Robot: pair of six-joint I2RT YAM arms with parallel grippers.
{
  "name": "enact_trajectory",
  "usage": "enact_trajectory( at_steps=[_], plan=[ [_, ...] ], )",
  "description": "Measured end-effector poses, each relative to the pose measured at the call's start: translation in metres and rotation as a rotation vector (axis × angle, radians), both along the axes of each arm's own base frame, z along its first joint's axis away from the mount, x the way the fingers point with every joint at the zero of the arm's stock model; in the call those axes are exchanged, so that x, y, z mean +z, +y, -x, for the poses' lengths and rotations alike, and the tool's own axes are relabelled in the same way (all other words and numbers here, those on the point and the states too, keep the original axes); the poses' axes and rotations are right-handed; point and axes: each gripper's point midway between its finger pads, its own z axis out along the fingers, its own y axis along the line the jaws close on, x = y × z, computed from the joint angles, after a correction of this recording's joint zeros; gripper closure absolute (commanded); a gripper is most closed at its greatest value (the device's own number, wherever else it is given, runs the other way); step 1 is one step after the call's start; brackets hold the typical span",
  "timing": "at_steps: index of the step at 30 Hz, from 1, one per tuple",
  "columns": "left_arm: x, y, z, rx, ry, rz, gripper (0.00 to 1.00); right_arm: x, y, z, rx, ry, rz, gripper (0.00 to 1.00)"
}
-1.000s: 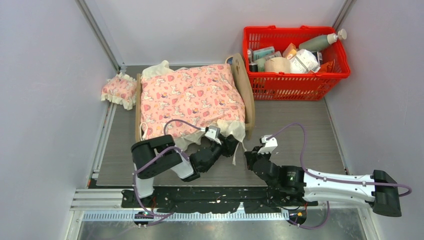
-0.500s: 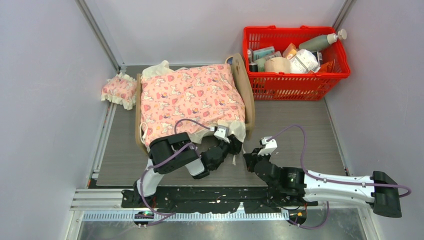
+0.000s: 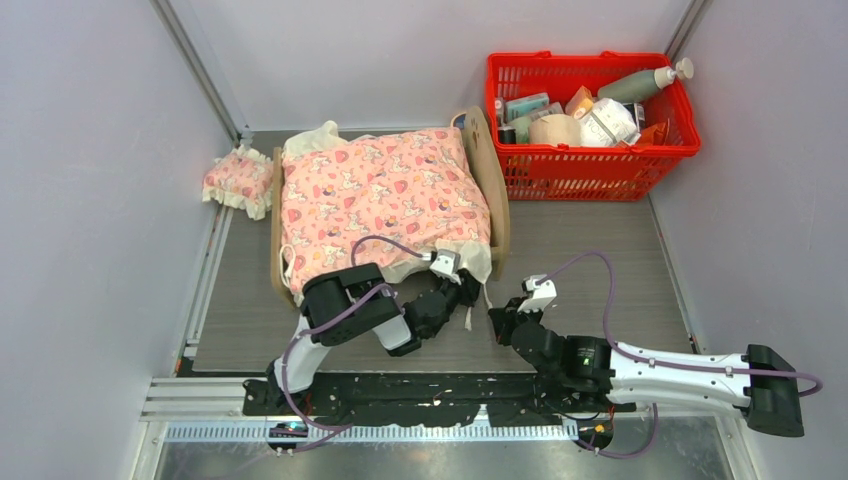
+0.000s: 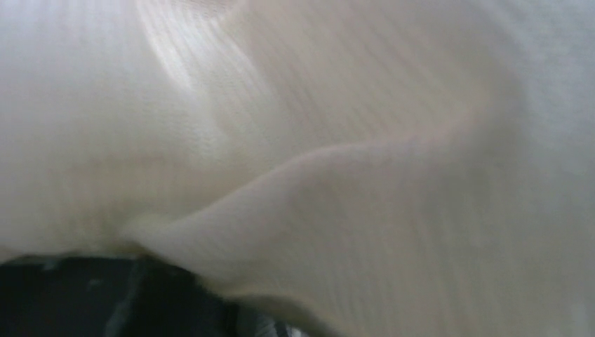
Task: Set up the pet bed
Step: Tie the ropes to the bed frame.
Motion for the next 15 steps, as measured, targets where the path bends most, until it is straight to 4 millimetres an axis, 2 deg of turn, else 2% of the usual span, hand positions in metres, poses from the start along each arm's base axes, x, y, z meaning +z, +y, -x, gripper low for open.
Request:
enact_trajectory(
  at_steps=[1, 3, 8, 15],
  plan=[
    [0.000, 0.001, -0.002, 0.006, -0.002, -0.002, 0.87, 0.000, 0.000, 0.000, 0.000, 0.000, 0.000, 0.95],
    [0.001, 0.004, -0.005, 0.017, -0.009, -0.008, 1.00, 0.000, 0.000, 0.000, -0.001, 0.001, -0.002, 0.95],
    [0.001, 0.006, -0.006, 0.011, -0.012, -0.012, 1.00, -0.003, -0.002, 0.000, -0.008, 0.003, 0.003, 0.95],
    [0.005, 0.017, 0.009, -0.020, -0.002, -0.019, 1.00, -0.008, -0.014, -0.009, -0.061, -0.016, 0.055, 0.95]
  ],
)
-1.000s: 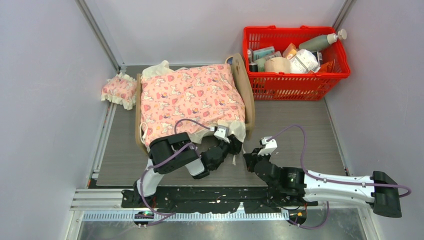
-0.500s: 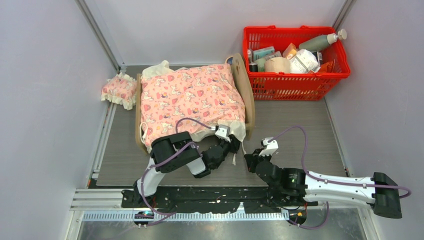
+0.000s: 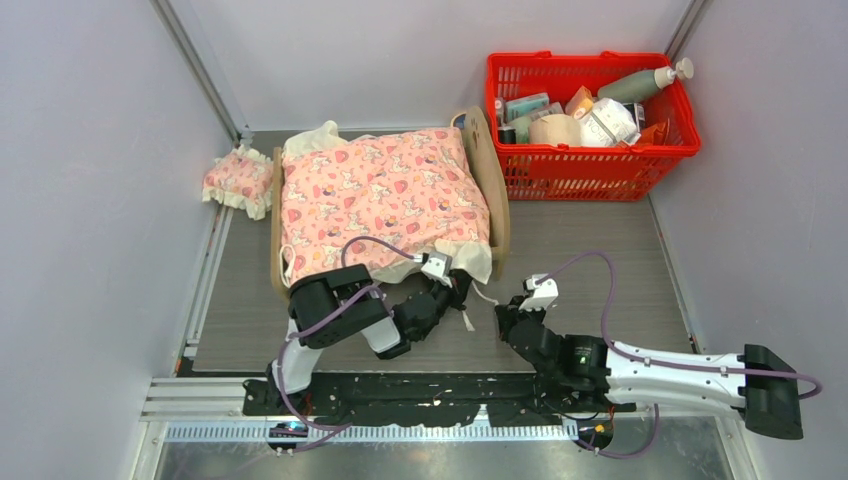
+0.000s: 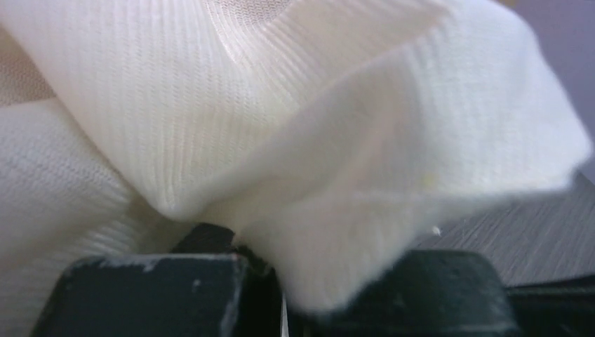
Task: Set up the pet bed
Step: Tie the ropes to the bed frame.
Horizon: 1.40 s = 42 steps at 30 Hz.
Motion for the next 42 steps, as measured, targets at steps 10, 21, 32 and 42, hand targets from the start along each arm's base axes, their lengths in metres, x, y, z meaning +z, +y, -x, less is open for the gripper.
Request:
enact_trajectory(
  at_steps=[10, 21, 32, 42],
  plan=[
    [0.013, -0.004, 0.018, -0.069, -0.007, 0.023, 1.00, 0.013, -0.008, -0.041, -0.066, -0.058, 0.103, 0.95],
    [0.013, 0.001, 0.032, -0.109, -0.004, 0.013, 1.00, 0.014, 0.031, -0.071, 0.085, -0.102, 0.145, 0.95],
    [0.016, 0.007, 0.036, -0.114, -0.007, 0.015, 1.00, 0.018, 0.037, -0.078, 0.111, -0.077, 0.140, 0.95],
    [0.016, 0.017, 0.043, -0.122, 0.016, 0.024, 1.00, -0.003, 0.023, -0.063, 0.080, 0.035, 0.160, 0.95]
  ],
)
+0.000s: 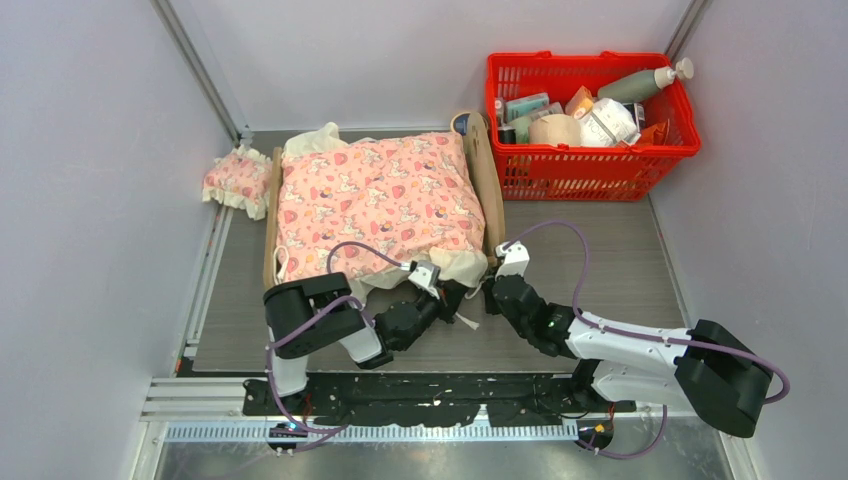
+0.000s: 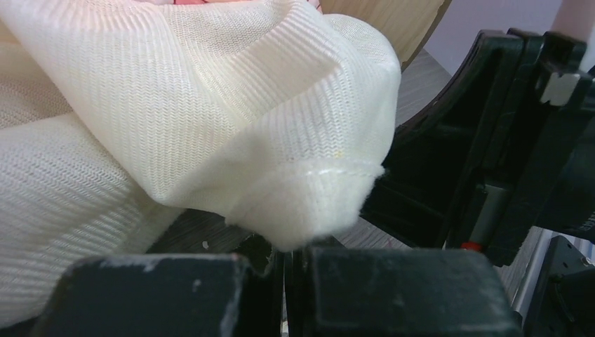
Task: Set up the pet bed
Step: Tie the ropes to the bed frame.
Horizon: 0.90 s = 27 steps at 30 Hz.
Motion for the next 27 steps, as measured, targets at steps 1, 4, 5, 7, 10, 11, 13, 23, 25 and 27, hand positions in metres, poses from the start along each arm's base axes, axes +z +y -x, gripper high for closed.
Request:
enact_trajectory(
  at_steps=[1, 4, 5, 7, 10, 11, 13, 23, 25, 27],
  plan=[
    [0.002, 0.000, 0.000, 0.000, -0.001, 0.005, 1.00, -0.002, -0.001, 0.001, -0.002, 0.009, 0.004, 0.95],
    [0.003, 0.000, 0.001, -0.005, 0.000, 0.009, 1.00, -0.003, 0.000, 0.002, 0.006, 0.015, 0.005, 0.95],
    [0.003, -0.001, 0.001, -0.009, 0.001, 0.009, 1.00, -0.002, 0.001, 0.002, 0.013, 0.013, 0.003, 0.95],
    [0.003, -0.002, 0.003, -0.023, 0.002, 0.010, 1.00, 0.002, 0.005, 0.001, 0.030, -0.002, -0.003, 0.95],
    [0.003, -0.005, 0.006, -0.042, 0.002, 0.010, 1.00, 0.012, 0.012, -0.003, 0.064, -0.040, -0.010, 0.95],
    [0.003, -0.005, 0.007, -0.049, 0.001, 0.009, 1.00, 0.017, 0.017, -0.005, 0.081, -0.056, -0.013, 0.95],
    [0.003, -0.007, 0.009, -0.066, -0.003, 0.004, 1.00, 0.025, 0.025, -0.009, 0.114, -0.087, -0.022, 0.95],
    [0.002, -0.010, 0.011, -0.092, -0.027, -0.013, 1.00, 0.033, 0.046, -0.009, 0.253, -0.139, -0.019, 0.95],
    [0.002, -0.011, 0.011, -0.093, -0.029, -0.013, 1.00, 0.032, 0.046, -0.009, 0.262, -0.141, -0.020, 0.95],
    [0.002, -0.011, 0.011, -0.094, -0.031, -0.014, 1.00, 0.032, 0.046, -0.009, 0.267, -0.148, -0.027, 0.95]
  ],
)
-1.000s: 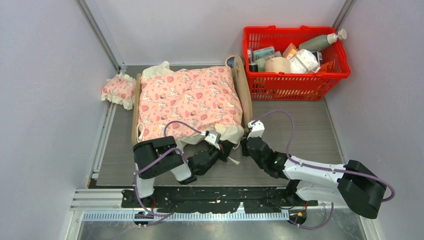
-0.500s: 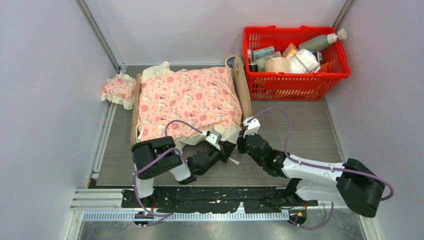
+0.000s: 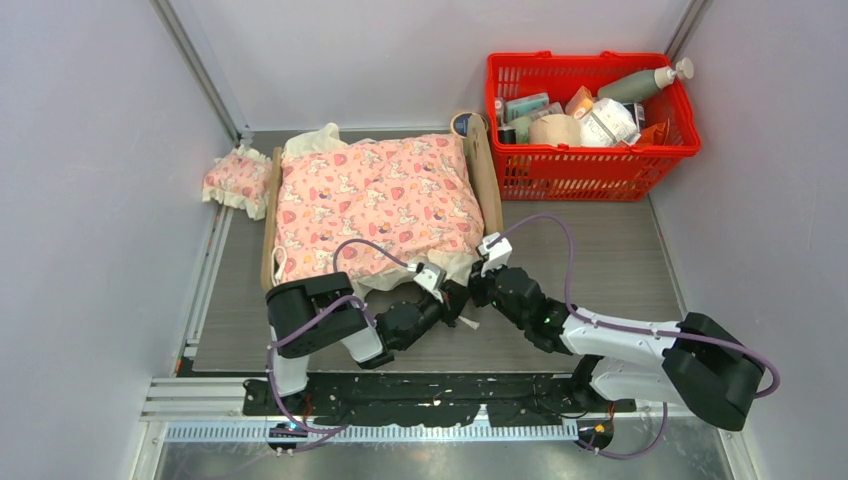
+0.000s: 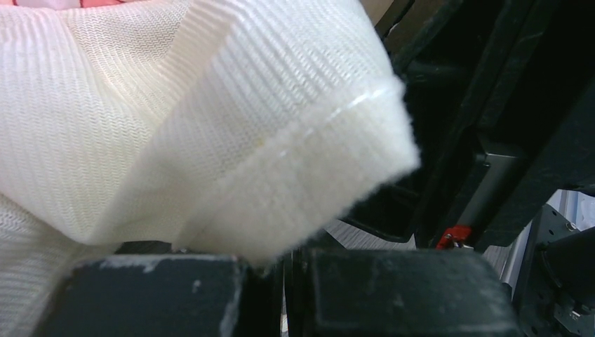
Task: Set up the pet bed
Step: Tie the ropes to the bed frame.
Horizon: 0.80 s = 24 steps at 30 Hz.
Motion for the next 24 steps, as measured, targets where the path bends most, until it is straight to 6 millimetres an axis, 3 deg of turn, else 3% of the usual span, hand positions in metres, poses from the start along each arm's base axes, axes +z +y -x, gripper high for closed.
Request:
enact_trajectory(
  at_steps=[13, 20, 24],
  plan=[
    [-0.014, 0.012, -0.006, 0.034, -0.016, -0.080, 1.00, -0.023, 0.010, -0.010, 0.055, 0.021, 0.068, 0.94],
    [-0.015, 0.015, -0.009, 0.054, -0.020, -0.087, 1.00, -0.024, 0.012, -0.012, 0.051, 0.033, 0.079, 0.75],
    [-0.016, 0.017, -0.011, 0.072, -0.014, -0.084, 1.00, -0.023, 0.010, -0.013, 0.036, 0.056, 0.091, 0.74]
  ],
)
